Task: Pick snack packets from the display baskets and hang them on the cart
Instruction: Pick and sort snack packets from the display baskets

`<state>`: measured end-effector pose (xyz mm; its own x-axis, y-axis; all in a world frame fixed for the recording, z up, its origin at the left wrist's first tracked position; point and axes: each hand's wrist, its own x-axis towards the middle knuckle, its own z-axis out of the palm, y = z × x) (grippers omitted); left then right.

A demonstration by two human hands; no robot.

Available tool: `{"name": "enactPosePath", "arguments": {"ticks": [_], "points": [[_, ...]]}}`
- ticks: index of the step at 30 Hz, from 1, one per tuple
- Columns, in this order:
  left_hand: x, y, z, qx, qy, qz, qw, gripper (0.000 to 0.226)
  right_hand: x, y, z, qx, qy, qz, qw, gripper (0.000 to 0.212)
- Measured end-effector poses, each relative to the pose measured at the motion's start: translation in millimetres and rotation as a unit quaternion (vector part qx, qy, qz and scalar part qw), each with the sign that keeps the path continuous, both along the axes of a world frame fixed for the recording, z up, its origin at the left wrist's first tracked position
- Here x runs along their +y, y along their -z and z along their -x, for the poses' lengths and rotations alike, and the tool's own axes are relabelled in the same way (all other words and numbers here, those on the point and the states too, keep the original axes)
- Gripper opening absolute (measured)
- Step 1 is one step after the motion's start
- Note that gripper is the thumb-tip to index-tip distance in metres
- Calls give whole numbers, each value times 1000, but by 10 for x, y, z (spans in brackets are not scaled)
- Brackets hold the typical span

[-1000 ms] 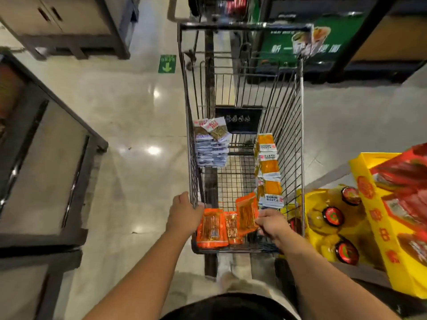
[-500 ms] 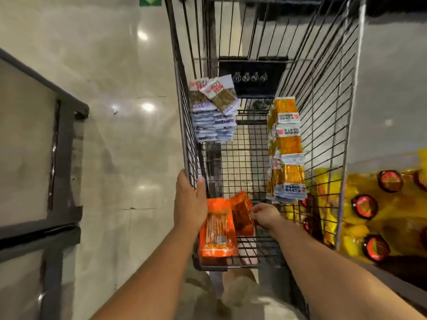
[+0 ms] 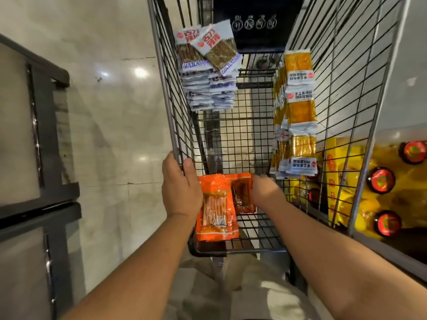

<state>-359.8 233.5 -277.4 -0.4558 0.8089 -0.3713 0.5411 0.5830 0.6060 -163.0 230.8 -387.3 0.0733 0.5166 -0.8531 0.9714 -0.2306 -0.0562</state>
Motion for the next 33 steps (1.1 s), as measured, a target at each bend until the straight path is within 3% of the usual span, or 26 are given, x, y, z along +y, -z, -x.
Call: {"name": "enactPosePath", "arguments": {"ticks": [3,5,9,12,17,22,29,33], "points": [[17,4,-33,15,-4,4,1000,40,153,34,58,64,9,-75,995,57],[25,10,-39,23,-6,3,1000,38,241,47,108,95,-16,-48,994,68],[16,-2,-56,28,-5,-10,1000,35,229,154,80,105,-37,30,993,43],[15,13,-46,17,4,-15,1000,34,165,141,-18,105,-60,26,992,49],[153,-120,6,-27,27,-29,999,38,359,33,-140,124,46,0,991,61],[1084,-252,279,19,74,-71,995,56,999,-219,-46,150,120,-101,976,54],[2588,-507,352,21,97,-89,991,64,2033,-660,255,211,266,-206,918,43],[2836,-426,346,-6,54,-102,993,49,2477,-712,384,231,333,-253,879,41]]}}
